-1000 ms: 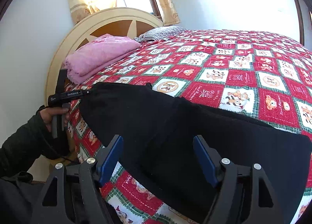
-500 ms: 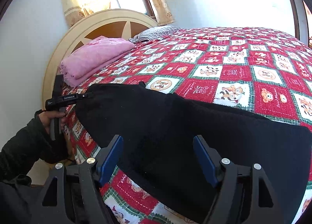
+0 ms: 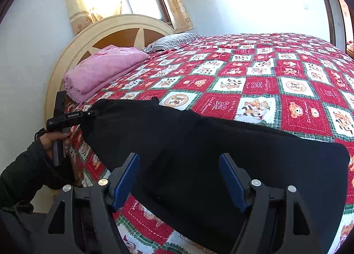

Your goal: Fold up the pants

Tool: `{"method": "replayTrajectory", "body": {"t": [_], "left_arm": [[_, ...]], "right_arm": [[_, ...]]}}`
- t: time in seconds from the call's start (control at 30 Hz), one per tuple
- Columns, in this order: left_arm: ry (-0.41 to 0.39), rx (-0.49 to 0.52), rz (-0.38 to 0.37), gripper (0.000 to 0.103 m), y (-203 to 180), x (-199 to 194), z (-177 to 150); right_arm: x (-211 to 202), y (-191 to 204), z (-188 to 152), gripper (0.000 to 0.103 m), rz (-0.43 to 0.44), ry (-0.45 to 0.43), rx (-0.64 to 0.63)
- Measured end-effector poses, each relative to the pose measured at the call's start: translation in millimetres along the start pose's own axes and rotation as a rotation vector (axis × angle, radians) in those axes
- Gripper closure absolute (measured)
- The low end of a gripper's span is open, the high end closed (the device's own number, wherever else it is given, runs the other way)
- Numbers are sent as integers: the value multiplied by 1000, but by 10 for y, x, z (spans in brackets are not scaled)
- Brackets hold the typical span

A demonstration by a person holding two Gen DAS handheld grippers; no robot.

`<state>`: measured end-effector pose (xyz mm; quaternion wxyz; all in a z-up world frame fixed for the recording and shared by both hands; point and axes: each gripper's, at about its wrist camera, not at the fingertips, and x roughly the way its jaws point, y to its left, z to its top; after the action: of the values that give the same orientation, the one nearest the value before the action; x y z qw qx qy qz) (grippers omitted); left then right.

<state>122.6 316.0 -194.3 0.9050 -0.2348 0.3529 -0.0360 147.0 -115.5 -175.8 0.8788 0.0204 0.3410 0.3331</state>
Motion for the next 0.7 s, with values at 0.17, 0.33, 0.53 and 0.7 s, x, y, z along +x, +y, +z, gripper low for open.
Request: {"method": "replayTrajectory", "body": {"t": [0.17,0.33,0.53,0.7], "left_arm": [[-23,-10,-78,84,-173,-175,59],[-72,-1,-154,84,-521,-417,191],[-81,46,-258,84,-1058,-548,279],[-74,83,-359,84,-1450,-574,335]], "right_arm": [[-85,-9,39,28,-6,-18,-1],[-260,-45,112,28,-22,-57,14],[-478,-141,207,28,-112,-75,47],[-737,-300,291,27,-152,-104,106]]}}
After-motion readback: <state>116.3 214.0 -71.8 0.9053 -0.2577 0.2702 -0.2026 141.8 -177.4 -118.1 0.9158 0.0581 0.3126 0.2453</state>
